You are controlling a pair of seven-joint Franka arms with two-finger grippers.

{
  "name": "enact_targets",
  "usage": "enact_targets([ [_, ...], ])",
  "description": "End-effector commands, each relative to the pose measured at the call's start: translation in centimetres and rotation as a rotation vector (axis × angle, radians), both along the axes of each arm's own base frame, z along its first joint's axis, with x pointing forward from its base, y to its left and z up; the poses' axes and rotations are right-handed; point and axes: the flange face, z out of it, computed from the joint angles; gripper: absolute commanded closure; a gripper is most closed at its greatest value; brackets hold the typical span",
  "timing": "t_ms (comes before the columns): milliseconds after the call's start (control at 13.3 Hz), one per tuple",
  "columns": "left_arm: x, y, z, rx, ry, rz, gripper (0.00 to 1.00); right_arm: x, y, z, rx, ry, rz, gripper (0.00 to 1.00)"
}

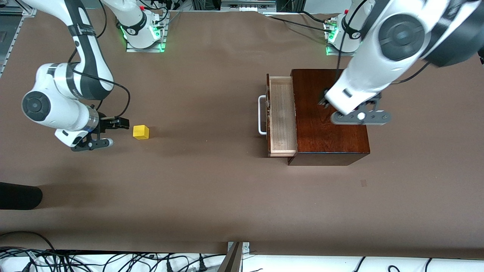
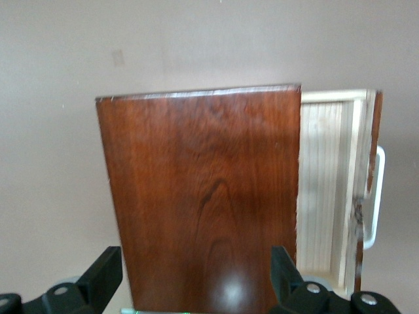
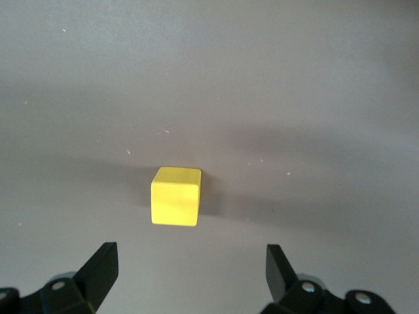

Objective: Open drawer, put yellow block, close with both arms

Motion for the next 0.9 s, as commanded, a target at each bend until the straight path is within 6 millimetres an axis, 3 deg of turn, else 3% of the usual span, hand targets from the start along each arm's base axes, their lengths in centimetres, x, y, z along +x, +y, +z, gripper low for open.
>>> enact_targets([
  [0, -1.1, 4.0, 1.9, -0.038, 0.065, -0.064, 0.00, -2.5, 0.2, -2.6, 0.023, -0.065, -0.019, 0.00],
  [225, -0.8, 9.9, 3.2, -0.085, 0.062, -0.144, 0.00, -4.2, 0.6, -6.1, 0.013, -0.092, -0.044, 0.00],
  [300, -0.9, 13.0, 3.3, -0.111, 0.045, -0.135, 0.00, -4.8, 1.6, -6.9, 0.014, -0.107, -0.052, 0.00],
  [525, -3.5, 18.2, 2.6, -0.165, -0.039, -0.089, 0.00, -5.4, 3.2, -9.2, 0.014, -0.131, -0.063, 0.00],
  [600, -3.9, 18.7, 2.7, -0.153, -0.092, -0.081, 0.00, -5.4, 3.2, -9.4, 0.014, -0.138, -0.062, 0.00],
  [825, -5.1, 17.5, 2.7, -0.062, -0.203, -0.124, 0.00, -5.4, 3.5, -10.3, 0.012, -0.142, -0.058, 0.00],
])
